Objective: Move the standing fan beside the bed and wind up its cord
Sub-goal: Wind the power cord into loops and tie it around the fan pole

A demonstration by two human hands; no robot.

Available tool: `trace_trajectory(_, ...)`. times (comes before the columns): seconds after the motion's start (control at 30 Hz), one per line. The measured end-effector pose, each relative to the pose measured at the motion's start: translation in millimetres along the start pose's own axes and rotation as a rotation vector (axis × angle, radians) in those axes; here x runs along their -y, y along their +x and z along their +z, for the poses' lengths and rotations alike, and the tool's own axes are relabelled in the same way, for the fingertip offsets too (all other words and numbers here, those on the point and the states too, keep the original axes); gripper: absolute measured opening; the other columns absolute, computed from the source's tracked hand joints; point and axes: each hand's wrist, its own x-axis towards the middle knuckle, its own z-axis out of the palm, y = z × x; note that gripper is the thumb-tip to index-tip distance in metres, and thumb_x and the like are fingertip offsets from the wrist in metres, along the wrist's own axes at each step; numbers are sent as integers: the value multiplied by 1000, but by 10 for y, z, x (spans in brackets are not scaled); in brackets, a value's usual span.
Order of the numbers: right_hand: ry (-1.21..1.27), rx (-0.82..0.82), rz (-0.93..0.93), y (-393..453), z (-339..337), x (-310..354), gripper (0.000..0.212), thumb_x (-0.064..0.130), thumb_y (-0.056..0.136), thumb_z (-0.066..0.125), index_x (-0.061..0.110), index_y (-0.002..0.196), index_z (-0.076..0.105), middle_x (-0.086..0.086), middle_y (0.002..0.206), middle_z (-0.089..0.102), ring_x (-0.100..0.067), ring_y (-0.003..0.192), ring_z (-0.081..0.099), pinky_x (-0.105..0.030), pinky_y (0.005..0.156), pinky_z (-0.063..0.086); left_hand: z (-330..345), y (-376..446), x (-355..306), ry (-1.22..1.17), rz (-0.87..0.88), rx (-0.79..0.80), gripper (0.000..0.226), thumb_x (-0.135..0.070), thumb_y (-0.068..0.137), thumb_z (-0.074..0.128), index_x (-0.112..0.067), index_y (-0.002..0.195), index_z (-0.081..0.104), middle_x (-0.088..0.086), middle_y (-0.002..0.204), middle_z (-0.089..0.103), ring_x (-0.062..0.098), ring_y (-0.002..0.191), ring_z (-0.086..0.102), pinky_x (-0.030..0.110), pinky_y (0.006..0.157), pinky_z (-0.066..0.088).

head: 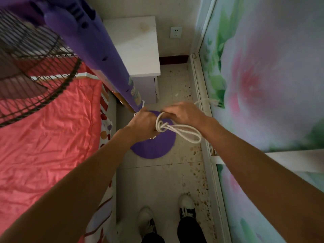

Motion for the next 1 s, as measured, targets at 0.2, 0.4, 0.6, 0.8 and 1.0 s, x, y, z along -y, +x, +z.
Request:
trace_trajectory(0.2, 74, 58, 202, -235, 669, 271, 35, 29, 106, 38, 2, 125, 52, -13, 85, 67, -27, 72, 64, -36, 63, 48, -53, -78, -12, -134, -235, -202, 11, -10, 85, 67, -9, 74, 66, 12, 71, 72, 32, 65, 67, 32, 63, 43)
trace_trajectory(0.4, -181, 222, 82, -646, 385, 359, 30, 25, 105, 36, 7, 116, 58, -7, 87, 68, -22, 71, 67, -38, 64, 57, 38, 217, -261, 356, -302, 341, 27, -22, 87, 63, -21, 67, 45, -4, 85, 69, 19, 88, 68, 34, 78, 36)
trace_trajectory(0.6, -13, 63, -65, -243, -161, 17, 20, 30, 91, 66, 13, 85, 76, -3, 74, 65, -18, 64, 58, -38, 59, 49, 61, 186, -187, 360, 32, 282, 33, -31, 96, 56, -21, 66, 46, -1, 88, 73, 19, 78, 64, 34, 83, 40)
trace_trajectory(0.8, 750, 34, 449, -164, 464, 3, 28, 13, 101, 53, -9, 94, 68, -26, 73, 63, -26, 56, 52, -39, 59, 45, 119, -79, 31, -199, -18, -131, 17, -11, 85, 70, -2, 71, 71, 13, 68, 72, 29, 60, 65, 42, 68, 53)
trace_trajectory(1.0, 43, 174, 335, -345, 809, 462, 20, 13, 101, 39, 4, 115, 49, -11, 83, 55, -27, 68, 53, -36, 60, 40, 118, 159, -136, 149, -298, 147, 10, -24, 92, 59, -18, 88, 66, 3, 94, 74, 23, 91, 69, 28, 70, 36)
